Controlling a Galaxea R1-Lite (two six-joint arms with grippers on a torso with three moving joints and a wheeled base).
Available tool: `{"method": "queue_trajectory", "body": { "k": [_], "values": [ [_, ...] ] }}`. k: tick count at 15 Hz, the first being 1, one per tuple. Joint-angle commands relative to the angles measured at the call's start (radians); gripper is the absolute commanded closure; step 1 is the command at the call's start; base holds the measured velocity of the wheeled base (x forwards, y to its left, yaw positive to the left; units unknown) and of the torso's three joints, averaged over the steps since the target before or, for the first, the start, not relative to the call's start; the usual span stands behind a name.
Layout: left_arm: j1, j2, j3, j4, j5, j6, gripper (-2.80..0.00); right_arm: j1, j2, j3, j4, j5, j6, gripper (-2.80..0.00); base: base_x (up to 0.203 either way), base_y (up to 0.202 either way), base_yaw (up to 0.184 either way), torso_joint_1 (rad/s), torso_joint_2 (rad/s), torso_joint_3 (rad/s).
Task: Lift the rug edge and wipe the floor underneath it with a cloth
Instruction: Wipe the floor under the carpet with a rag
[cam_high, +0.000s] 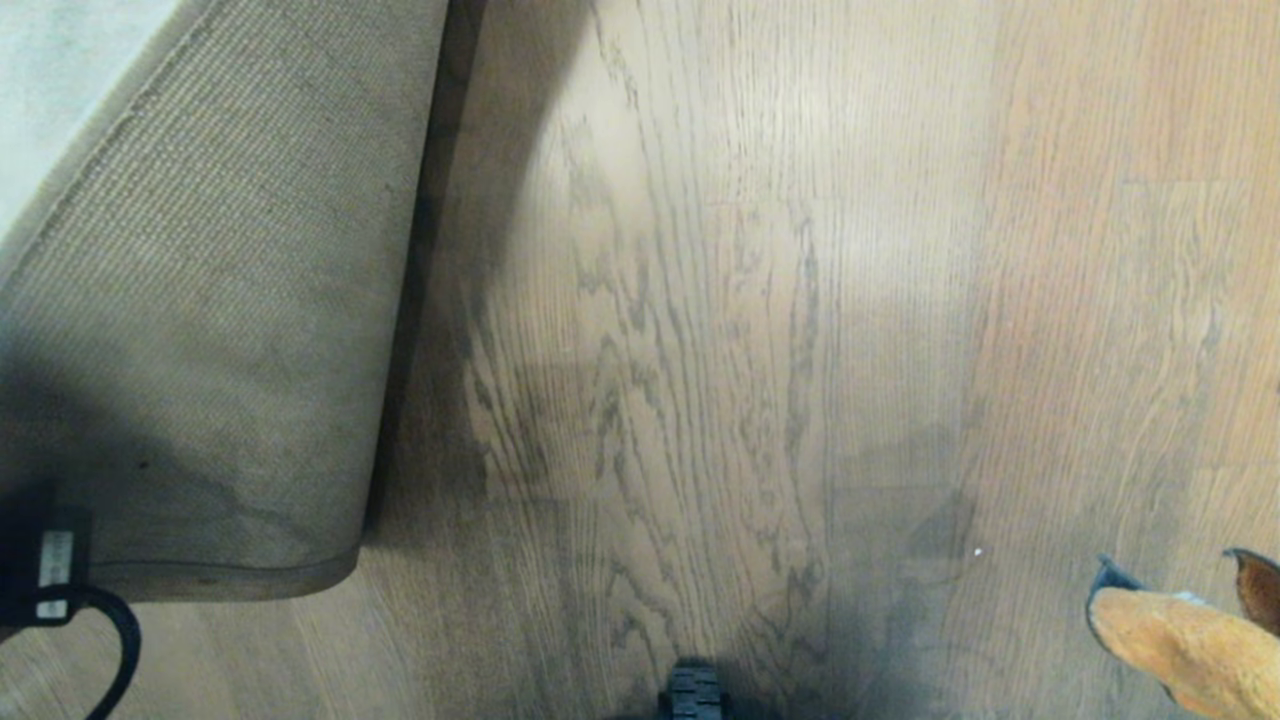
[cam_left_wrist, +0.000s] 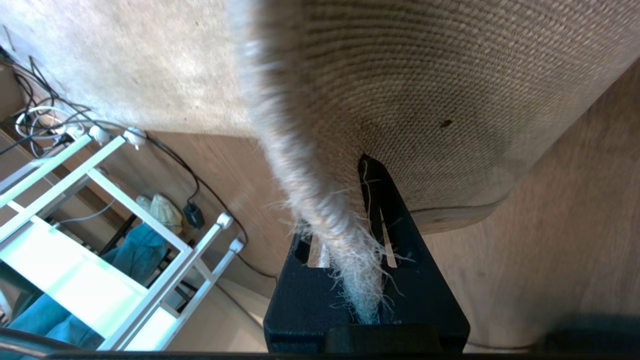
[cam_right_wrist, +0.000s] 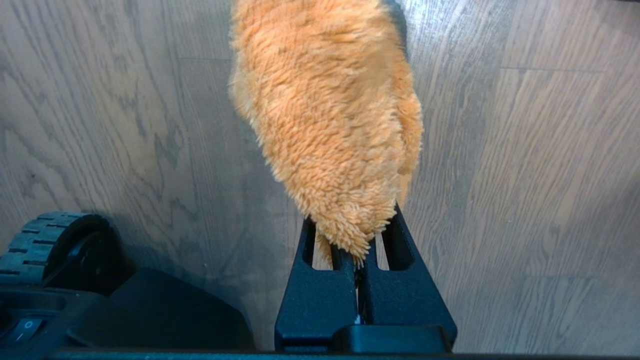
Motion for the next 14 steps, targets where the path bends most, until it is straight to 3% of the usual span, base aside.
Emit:
{"method": "queue_trajectory", "body": {
  "k": [1,8,14],
  "values": [
    [0.028,-0.023,-0.016,0.004,0.007,0.007,0.00,0.000,0.001,0.000,0.000,0.001,-0.001,0.00,0.000,0.000,0.000,0.000,0.00,0.000],
    [0.141,-0.176,-0.025,0.004,0.003,0.134,0.00,0.000,0.001,0.000,0.000,0.001,-0.001,0.00,0.000,0.000,0.000,0.000,0.00,0.000],
    [0.166,-0.239,-0.031,0.005,0.002,0.168,0.00,0.000,0.001,0.000,0.000,0.001,-0.001,0.00,0.000,0.000,0.000,0.000,0.00,0.000]
  ]
}}
